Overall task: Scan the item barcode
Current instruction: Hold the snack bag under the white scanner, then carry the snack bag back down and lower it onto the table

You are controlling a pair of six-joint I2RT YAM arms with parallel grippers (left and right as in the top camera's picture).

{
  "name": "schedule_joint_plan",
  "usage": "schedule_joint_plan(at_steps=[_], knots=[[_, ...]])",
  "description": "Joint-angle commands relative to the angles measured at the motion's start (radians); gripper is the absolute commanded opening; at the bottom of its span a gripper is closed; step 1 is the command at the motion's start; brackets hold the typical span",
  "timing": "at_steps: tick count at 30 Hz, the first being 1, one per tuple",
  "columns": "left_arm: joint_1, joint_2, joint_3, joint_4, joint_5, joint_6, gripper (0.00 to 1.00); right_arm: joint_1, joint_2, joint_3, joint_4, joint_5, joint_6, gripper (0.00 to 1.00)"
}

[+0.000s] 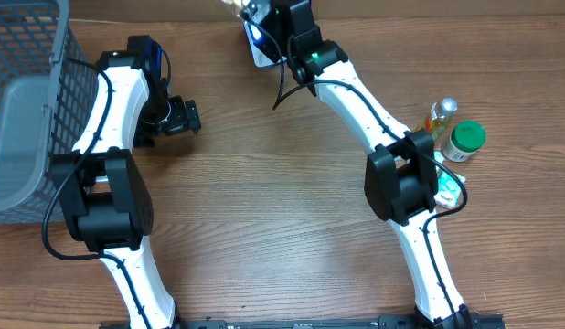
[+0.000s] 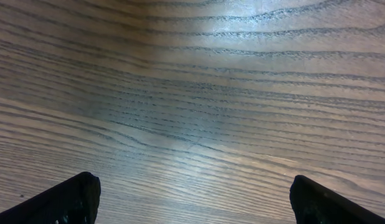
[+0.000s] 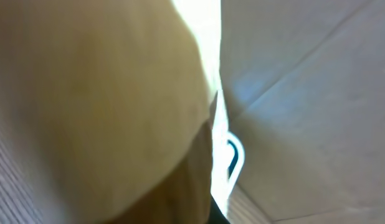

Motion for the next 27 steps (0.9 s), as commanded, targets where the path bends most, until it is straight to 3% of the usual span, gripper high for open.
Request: schedule_joint_plan(at_steps=[1, 12, 20, 25, 27], knots=[[-0.002, -0.04, 0.016, 0.001, -0.006, -0.007, 0.99, 0.004, 0.026, 0.009, -0.01, 0.015, 0.004, 0.04], [-0.002, -0.04, 0.016, 0.001, -0.006, -0.007, 1.0, 0.005, 0.025, 0.009, -0.069, -0.022, 0.006, 0.04], [-0.002, -0.04, 0.016, 0.0, -0.006, -0.007, 1.0, -0.014, -0.11, 0.051, -0.002, -0.018, 0.181, 0.04], [-0.002, -0.04, 0.016, 0.001, -0.006, -0.007, 1.0, -0.033, -0.256, 0.051, -0.118, -0.019, 0.193, 0.04], [-0.002, -0.04, 0.016, 0.001, -0.006, -0.007, 1.0, -0.047, -0.324, 0.051, -0.261, -0.026, 0.251, 0.04]])
